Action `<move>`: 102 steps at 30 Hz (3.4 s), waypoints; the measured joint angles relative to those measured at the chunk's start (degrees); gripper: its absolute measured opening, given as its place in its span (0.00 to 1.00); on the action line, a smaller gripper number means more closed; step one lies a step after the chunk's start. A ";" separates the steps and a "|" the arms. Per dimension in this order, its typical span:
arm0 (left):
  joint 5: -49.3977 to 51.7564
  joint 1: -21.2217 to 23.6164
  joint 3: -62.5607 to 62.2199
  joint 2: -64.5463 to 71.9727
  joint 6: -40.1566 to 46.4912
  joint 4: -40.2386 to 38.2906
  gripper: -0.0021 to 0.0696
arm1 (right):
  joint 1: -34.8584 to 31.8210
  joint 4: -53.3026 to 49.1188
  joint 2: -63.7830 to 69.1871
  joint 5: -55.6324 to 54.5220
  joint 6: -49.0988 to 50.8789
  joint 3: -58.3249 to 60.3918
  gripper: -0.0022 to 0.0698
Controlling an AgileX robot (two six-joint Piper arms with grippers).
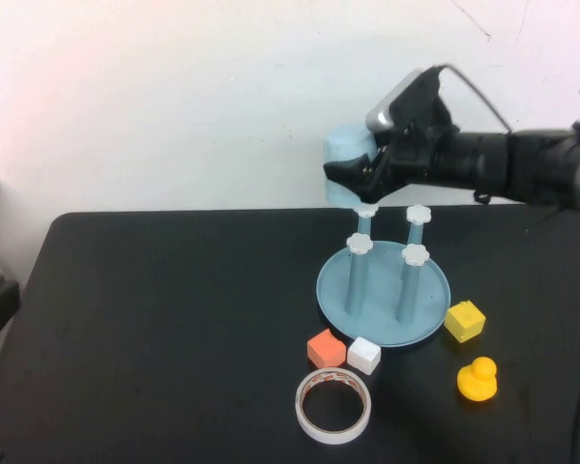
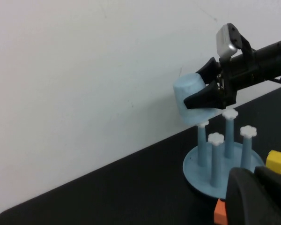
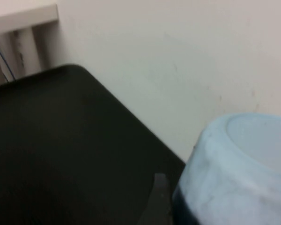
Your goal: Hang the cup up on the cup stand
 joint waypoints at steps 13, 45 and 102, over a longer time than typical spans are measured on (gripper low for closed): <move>5.07 0.00 0.23 0.00 0.00 0.00 0.03 | 0.00 0.03 5.94 -3.79 5.65 -3.04 0.93; 9.19 0.00 8.60 -8.99 -3.64 4.70 0.03 | -24.13 -20.10 -36.59 39.06 31.69 18.66 0.04; 19.17 0.00 8.90 -10.51 -2.78 5.95 0.03 | -25.84 -77.58 -129.58 -10.26 81.20 79.46 0.03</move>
